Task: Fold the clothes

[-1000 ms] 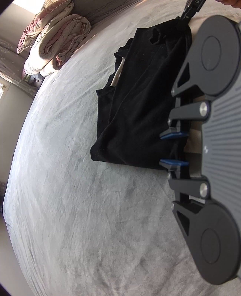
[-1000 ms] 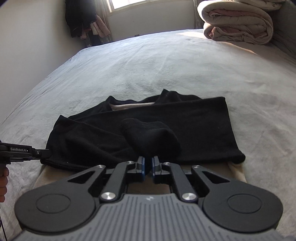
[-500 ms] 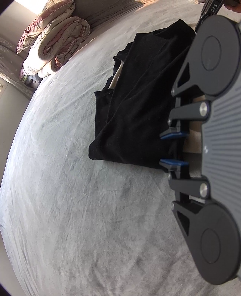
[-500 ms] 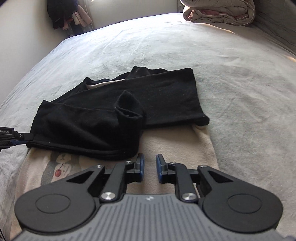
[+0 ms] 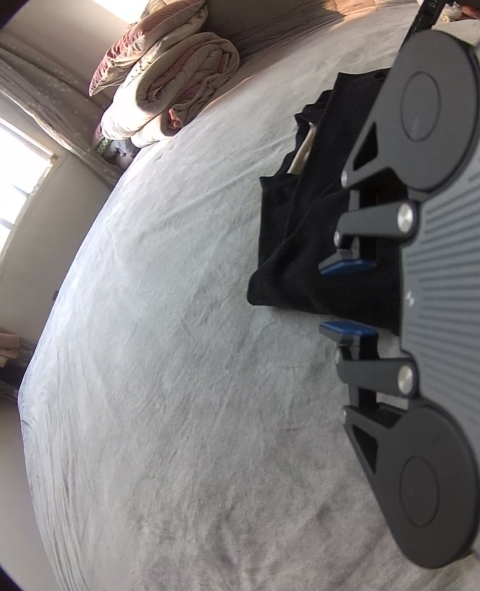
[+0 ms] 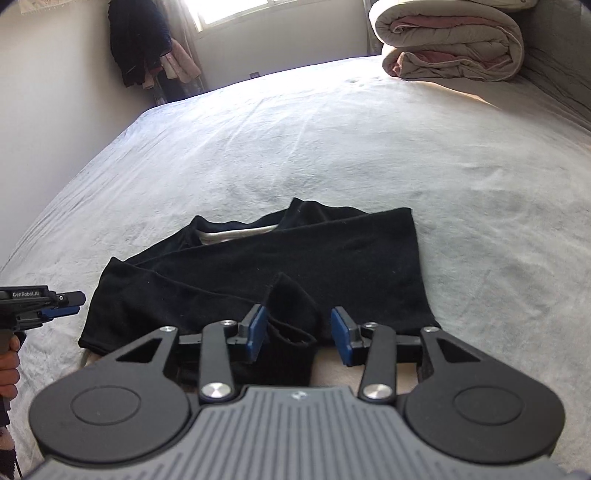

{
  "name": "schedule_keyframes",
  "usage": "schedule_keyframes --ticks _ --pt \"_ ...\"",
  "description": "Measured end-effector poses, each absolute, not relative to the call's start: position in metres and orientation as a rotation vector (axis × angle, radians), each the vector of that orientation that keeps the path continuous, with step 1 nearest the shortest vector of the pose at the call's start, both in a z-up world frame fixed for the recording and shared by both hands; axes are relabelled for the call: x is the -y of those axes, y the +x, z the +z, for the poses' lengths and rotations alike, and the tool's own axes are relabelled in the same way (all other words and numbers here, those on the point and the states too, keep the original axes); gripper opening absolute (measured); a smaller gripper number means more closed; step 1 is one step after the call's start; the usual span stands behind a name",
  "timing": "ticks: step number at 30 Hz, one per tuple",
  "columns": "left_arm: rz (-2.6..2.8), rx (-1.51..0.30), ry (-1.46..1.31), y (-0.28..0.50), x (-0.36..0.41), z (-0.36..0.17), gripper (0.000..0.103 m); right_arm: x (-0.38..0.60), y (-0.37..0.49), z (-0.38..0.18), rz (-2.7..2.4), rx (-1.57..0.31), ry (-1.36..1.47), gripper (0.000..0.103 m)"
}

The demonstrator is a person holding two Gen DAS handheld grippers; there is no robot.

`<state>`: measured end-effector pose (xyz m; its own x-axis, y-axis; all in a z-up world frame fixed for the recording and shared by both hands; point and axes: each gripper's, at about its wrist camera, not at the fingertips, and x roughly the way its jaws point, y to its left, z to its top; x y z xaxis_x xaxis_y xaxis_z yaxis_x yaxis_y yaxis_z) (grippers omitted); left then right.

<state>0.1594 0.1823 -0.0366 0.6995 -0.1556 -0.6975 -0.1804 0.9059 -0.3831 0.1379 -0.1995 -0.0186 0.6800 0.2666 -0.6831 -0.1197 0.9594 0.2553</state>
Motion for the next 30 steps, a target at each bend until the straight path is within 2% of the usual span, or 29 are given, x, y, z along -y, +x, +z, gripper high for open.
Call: schedule_keyframes --ticks 9,11,12,14,20,30 --pt "0.0 -0.779 -0.528 0.191 -0.192 -0.05 0.028 0.191 0.167 -0.042 0.172 -0.834 0.108 0.045" --pt "-0.015 -0.793 -0.573 0.201 -0.196 -0.056 0.028 0.204 0.167 -0.044 0.156 -0.835 0.136 0.044" --pt "-0.023 -0.799 -0.596 0.206 -0.197 -0.059 0.028 0.21 0.167 -0.045 0.148 -0.836 0.151 0.039" --pt "-0.044 -0.807 -0.644 0.211 -0.2 -0.065 0.028 0.222 0.166 -0.048 0.136 -0.845 0.184 0.037" --pt "-0.06 -0.814 -0.73 0.216 -0.205 -0.078 0.028 0.245 0.165 -0.058 0.206 -0.862 0.361 0.037" --pt "-0.049 -0.798 -0.753 0.217 -0.209 -0.078 0.028 0.251 0.161 -0.046 0.253 -0.822 0.445 0.038"
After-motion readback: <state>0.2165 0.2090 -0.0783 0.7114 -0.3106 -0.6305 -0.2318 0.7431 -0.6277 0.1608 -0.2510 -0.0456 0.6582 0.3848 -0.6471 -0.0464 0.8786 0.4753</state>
